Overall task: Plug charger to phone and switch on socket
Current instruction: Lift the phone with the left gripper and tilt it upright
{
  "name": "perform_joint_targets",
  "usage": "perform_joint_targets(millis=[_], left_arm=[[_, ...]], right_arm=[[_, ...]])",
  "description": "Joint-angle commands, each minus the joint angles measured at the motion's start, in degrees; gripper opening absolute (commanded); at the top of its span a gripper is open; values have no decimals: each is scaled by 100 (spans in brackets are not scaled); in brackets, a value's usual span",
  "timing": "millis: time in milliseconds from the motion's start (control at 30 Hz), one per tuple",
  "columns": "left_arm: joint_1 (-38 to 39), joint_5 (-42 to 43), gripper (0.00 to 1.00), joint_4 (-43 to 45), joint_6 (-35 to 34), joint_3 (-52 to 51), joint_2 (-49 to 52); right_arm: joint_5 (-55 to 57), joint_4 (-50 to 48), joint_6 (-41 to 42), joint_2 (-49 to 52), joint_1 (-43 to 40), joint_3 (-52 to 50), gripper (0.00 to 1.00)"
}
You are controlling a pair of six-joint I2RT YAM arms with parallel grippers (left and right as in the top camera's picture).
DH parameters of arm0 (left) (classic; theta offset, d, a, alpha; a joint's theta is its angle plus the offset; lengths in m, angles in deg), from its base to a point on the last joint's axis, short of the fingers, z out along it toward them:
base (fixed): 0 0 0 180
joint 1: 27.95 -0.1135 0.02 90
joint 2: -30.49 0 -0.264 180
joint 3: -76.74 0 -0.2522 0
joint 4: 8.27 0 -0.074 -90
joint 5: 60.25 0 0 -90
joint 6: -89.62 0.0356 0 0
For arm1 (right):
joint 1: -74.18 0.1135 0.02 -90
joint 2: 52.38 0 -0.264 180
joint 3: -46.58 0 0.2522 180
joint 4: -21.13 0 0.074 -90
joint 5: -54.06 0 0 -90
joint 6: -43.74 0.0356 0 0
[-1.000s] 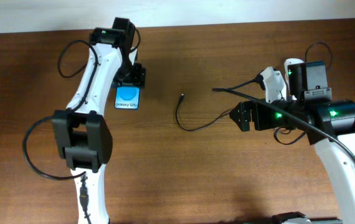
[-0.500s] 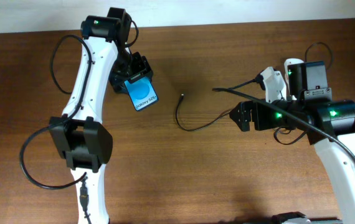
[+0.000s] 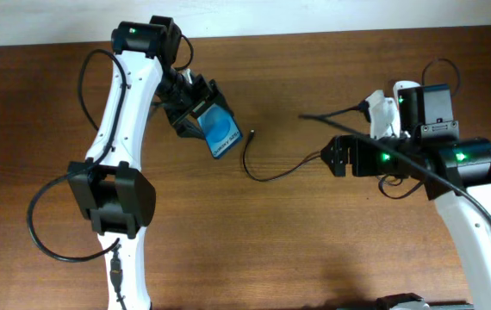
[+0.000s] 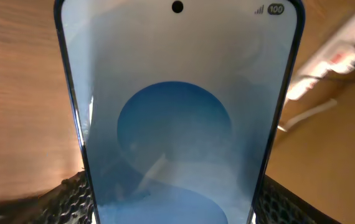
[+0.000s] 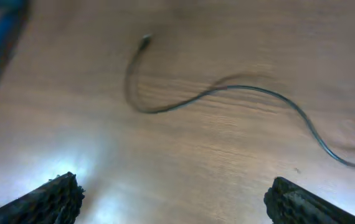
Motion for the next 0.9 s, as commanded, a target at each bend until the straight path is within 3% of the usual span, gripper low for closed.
perform_joint_targets(millis=[0,100,167,267,433,867], left_arm=[[-140,1021,0,-11,-33,153,-52],[-286,1812,0,-11,-42,151,-52],[-330,2157,0,-11,-492,153,-52],[-367,2726,0,-11,-1193,153,-52],[-367,3606,0,-11,-1368,151,-52],[-367,3652,0,-11,-1513,151,-52]], right_arm=[[835,-83,1342,168,-247,76,99],[835,-203,1731,219,-920,74,98],[833,-195,1729,232,-1204,72,98],[833,-192,1729,236,-1246,72,98],[833,-170,1727,236,-1246,72,98],[833,-46,1727,236,-1246,72,98]])
